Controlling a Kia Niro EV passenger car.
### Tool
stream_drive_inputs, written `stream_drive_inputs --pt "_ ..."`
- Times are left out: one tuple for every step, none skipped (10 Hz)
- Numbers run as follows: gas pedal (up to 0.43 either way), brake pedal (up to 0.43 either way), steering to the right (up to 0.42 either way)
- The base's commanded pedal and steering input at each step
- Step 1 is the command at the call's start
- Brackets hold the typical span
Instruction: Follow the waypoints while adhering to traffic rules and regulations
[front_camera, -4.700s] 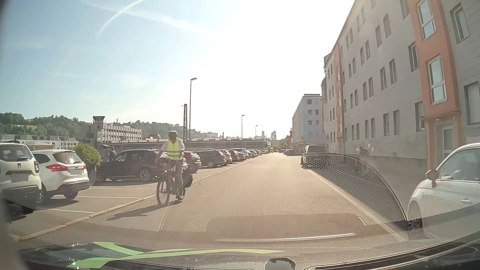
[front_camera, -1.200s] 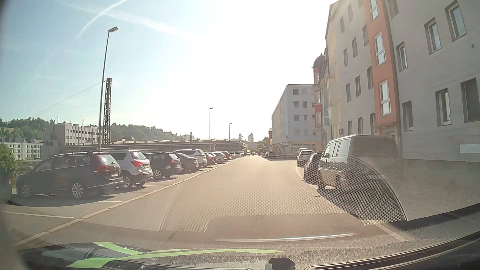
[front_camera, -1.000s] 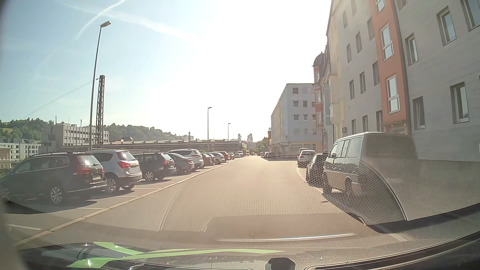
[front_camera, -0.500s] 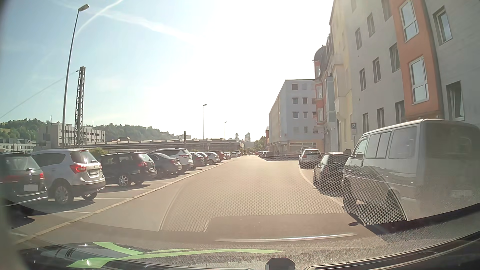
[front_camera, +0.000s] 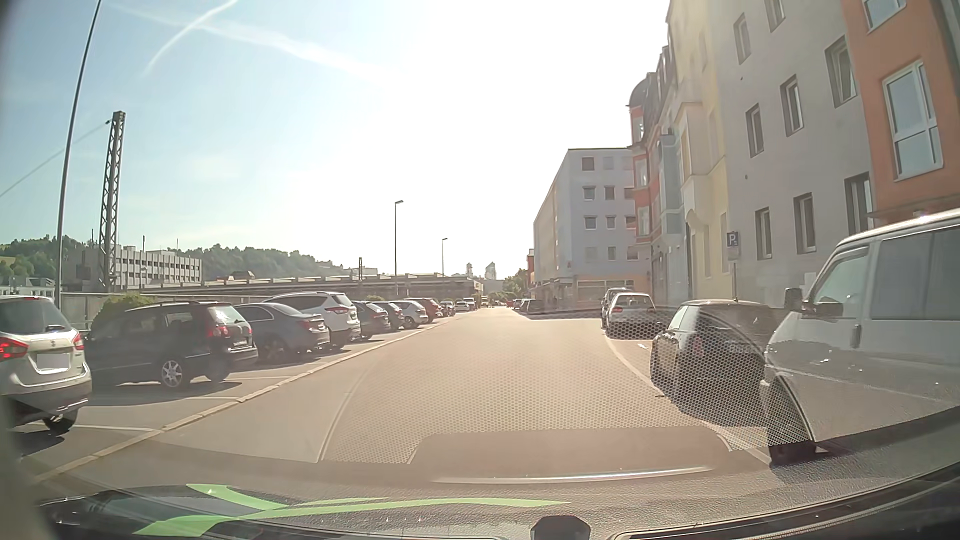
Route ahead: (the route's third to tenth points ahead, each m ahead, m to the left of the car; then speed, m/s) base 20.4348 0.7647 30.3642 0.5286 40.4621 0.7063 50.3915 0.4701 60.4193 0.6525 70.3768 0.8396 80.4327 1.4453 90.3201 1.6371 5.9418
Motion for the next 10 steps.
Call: stream_drive_inputs --pt "0.000 0.000 0.008" --pt "0.000 0.000 0.008" --pt "0.000 0.000 0.008" --pt "0.000 0.000 0.008" --pt "0.000 0.000 0.008" --pt "0.000 0.000 0.008" --pt "0.000 0.000 0.008" --pt "0.000 0.000 0.009" --pt "0.000 0.000 0.009" --pt "0.000 0.000 0.009"
